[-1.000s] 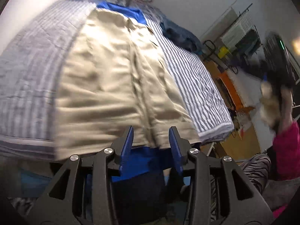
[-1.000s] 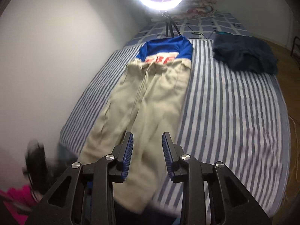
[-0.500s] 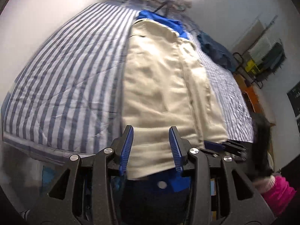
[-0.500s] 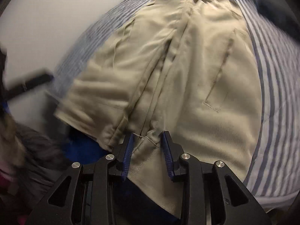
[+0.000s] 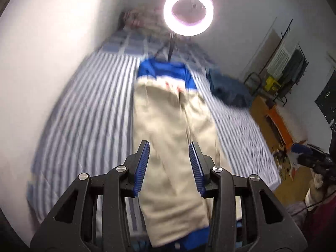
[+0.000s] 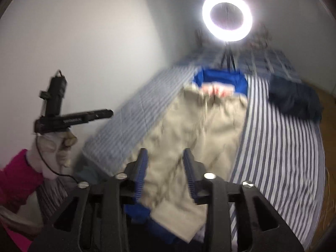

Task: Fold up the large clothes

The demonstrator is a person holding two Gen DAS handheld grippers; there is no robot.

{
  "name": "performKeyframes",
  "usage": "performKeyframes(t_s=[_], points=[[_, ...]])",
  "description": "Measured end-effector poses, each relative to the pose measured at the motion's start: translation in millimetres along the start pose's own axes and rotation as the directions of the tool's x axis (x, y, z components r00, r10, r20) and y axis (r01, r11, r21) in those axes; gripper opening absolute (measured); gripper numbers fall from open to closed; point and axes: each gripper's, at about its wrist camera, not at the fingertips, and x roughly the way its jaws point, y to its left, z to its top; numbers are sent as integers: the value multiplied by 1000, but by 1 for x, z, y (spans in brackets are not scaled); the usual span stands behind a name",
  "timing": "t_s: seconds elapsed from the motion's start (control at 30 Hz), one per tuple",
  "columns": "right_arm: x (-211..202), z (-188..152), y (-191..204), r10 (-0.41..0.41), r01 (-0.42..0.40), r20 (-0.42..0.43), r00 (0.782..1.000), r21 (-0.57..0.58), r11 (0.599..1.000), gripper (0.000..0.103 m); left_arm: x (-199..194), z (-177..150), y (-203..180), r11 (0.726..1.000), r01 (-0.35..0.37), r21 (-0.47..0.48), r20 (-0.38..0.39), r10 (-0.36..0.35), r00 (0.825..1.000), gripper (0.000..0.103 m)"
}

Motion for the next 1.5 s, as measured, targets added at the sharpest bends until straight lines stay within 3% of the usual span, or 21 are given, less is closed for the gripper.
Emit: performKeyframes(t_s=[0.1,0.17,0.3,0.4,0.43,0.5,0.67,0.9,1.0,1.1,1.17,1.27,1.33,1.4,1.5], points=[[-3,45,-14,19,-19,33,999,2,1000,50,2,44,2,999,-22,33,53,20,998,40],[10,80,-27,18,-18,35,999,-7,1000,50,17,63,7,999,-30,34,45,28,999,40],[68,133,-60,18,-18,-9,1000,31,999,50,69,84,20,999,-23,23,-4,23,1000,40],[119,155,-92,42,-36,-62,997,93,995,49,121,86,27,999,0,33,-62,2,998,40],[138,158,-104,44,-36,-77,996,110,993,49,139,86,30,999,14,32,-83,-11,997,40],[179,167,-122,63,-48,-111,992,133,990,37,175,86,38,999,30,26,-122,-26,992,40],[284,183,-151,138,-112,-180,974,151,982,29,238,86,47,998,49,45,-141,-43,989,40],[414,208,-165,277,-233,-201,940,218,948,28,300,70,57,994,77,73,-185,-62,981,40],[460,209,-167,264,-217,-229,937,212,953,28,316,58,60,993,77,85,-204,-58,977,40],[501,202,-187,194,-120,-304,933,246,962,29,321,48,63,992,87,95,-193,-68,979,40],[512,195,-207,220,-114,-323,921,316,942,29,321,45,64,991,97,95,-174,-79,981,40],[510,187,-229,353,-206,-264,898,457,865,29,321,45,67,990,115,79,-176,-100,979,40],[503,184,-231,434,-277,-249,866,484,830,29,321,46,70,989,126,74,-181,-110,977,41],[495,183,-221,489,-339,-276,827,449,827,29,320,46,72,989,135,65,-180,-121,976,41],[489,173,-199,480,-356,-398,782,347,868,35,320,49,75,989,139,58,-177,-127,976,41]])
